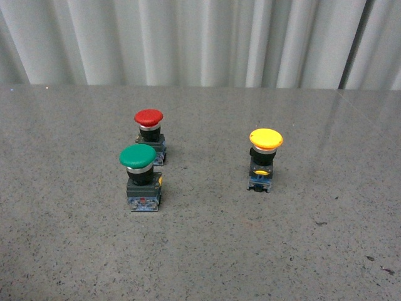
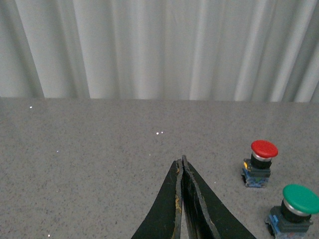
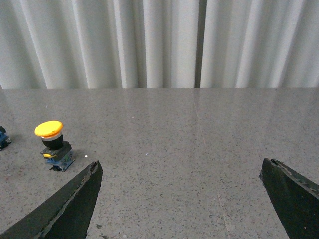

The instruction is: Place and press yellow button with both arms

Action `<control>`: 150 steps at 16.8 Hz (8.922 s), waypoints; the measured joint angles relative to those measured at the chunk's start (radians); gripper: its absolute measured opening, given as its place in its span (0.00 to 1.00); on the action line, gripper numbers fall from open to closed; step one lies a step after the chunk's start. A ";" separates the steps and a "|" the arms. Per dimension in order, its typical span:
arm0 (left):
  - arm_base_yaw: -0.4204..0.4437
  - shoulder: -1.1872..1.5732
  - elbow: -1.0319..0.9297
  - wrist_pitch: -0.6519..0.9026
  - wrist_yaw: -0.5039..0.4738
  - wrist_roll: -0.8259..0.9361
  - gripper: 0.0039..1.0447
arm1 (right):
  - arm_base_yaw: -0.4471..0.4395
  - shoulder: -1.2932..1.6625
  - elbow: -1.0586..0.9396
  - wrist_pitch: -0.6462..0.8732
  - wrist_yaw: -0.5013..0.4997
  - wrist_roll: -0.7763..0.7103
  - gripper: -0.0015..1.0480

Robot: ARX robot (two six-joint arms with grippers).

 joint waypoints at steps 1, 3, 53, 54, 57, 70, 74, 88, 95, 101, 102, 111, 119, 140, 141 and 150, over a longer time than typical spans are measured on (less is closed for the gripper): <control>0.015 -0.027 -0.029 -0.001 0.016 0.000 0.01 | 0.000 0.000 0.000 0.000 0.000 0.000 0.94; 0.038 -0.076 -0.066 -0.004 0.039 0.000 0.01 | 0.000 0.000 0.000 0.000 0.000 0.000 0.94; 0.139 -0.652 -0.219 -0.426 0.143 -0.001 0.94 | 0.135 0.686 0.181 0.684 -0.215 0.210 0.94; 0.139 -0.652 -0.219 -0.425 0.144 -0.001 0.94 | 0.245 1.080 0.373 0.804 -0.151 0.171 0.94; 0.139 -0.652 -0.219 -0.425 0.144 -0.001 0.94 | 0.506 1.687 0.727 0.767 0.067 0.058 0.82; 0.139 -0.652 -0.219 -0.425 0.144 -0.001 0.94 | 0.451 1.731 0.769 0.686 0.078 0.038 0.02; 0.139 -0.652 -0.219 -0.425 0.143 -0.001 0.94 | 0.451 1.762 0.769 0.686 0.069 0.038 0.02; 0.139 -0.652 -0.219 -0.425 0.144 -0.001 0.94 | 0.452 1.820 0.768 0.698 0.064 0.038 0.02; 0.139 -0.652 -0.219 -0.425 0.144 -0.001 0.94 | 0.451 1.790 0.752 0.747 0.062 0.047 0.02; 0.139 -0.652 -0.219 -0.425 0.144 -0.001 0.94 | 0.486 1.600 0.715 0.916 0.016 0.145 0.02; 0.139 -0.652 -0.219 -0.425 0.144 -0.001 0.94 | 0.499 1.569 0.694 0.910 0.012 0.162 0.02; 0.139 -0.652 -0.219 -0.425 0.143 -0.001 0.94 | 0.424 0.941 0.356 0.558 0.305 0.078 0.02; 0.139 -0.652 -0.219 -0.425 0.144 -0.001 0.94 | 0.108 0.480 0.089 0.369 0.114 0.004 0.02; 0.139 -0.652 -0.219 -0.425 0.144 -0.001 0.94 | 0.000 0.001 0.000 -0.002 0.000 0.000 0.02; 0.139 -0.652 -0.219 -0.425 0.143 -0.001 0.94 | 0.000 0.000 0.000 0.002 0.000 0.000 0.02; 0.139 -0.652 -0.219 -0.425 0.144 -0.001 0.94 | 0.000 0.000 0.000 0.000 0.000 0.000 0.42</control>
